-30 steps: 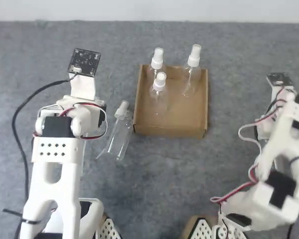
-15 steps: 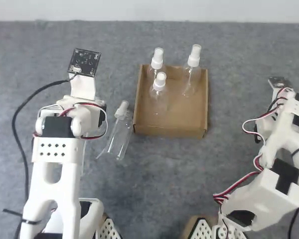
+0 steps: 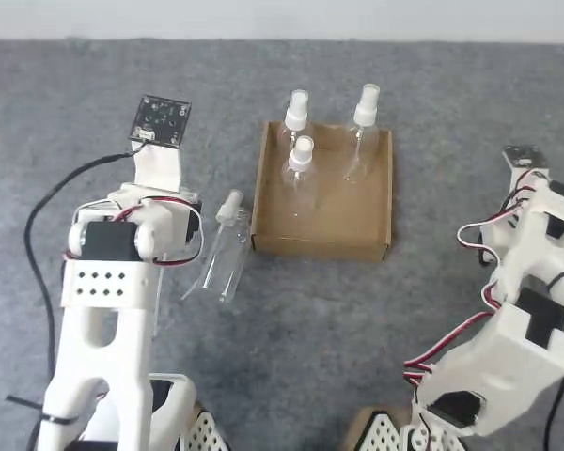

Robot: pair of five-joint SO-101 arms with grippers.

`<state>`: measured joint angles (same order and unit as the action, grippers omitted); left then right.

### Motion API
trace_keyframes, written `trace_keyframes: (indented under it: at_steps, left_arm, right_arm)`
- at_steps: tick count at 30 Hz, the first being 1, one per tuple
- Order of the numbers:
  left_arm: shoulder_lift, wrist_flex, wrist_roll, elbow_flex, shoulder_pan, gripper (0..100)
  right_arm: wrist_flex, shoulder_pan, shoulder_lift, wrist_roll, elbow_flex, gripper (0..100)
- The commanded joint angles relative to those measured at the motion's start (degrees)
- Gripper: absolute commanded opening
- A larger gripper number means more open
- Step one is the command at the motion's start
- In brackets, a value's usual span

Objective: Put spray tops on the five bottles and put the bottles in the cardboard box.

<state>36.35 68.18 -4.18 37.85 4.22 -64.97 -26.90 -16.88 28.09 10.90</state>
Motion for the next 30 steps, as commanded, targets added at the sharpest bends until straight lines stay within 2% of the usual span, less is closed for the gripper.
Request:
trace_keyframes:
  at_steps: [1, 4, 10, 14, 16, 19, 24, 27, 30]
  left_arm:
    - [2.11, -1.93, 0.44, -0.48, -0.35, 1]
    - [2.11, -1.93, 0.44, -0.48, -0.35, 1]
    - [2.29, -1.93, 0.44, -0.48, -0.35, 1]
    - [2.73, -1.93, 0.44, -1.8, -0.35, 1]
    - [3.78, -1.76, 0.44, -3.74, -0.18, 1]
    - [7.12, -1.41, 0.44, -7.34, 0.09, 1]
    - [15.65, -1.41, 1.67, -11.65, -0.35, 1]
    - [19.69, -1.49, 6.59, -15.08, -0.44, 1]
    - [21.71, -1.49, 9.76, -19.65, -1.93, 1]
  right_arm:
    - [2.07, -0.48, 2.86, -0.44, -3.6, 11.0]
    - [2.15, -0.4, 5.14, 0.0, -3.6, 0.0]
    - [-2.95, 1.98, 16.92, 0.97, -4.66, 0.6]
    - [-9.36, 7.08, 28.7, 0.79, -5.89, 0.5]
    - [-11.47, 10.77, 35.82, -2.02, -5.54, 0.5]
    - [-13.05, 18.51, 46.64, -6.86, -3.34, 0.5]
    - [-12.35, 40.4, 63.52, -12.84, 7.47, 0.5]
    - [-7.78, 52.7, 70.55, -16.09, 14.42, 0.5]
    - [-0.13, 61.93, 72.75, -18.29, 21.8, 0.5]
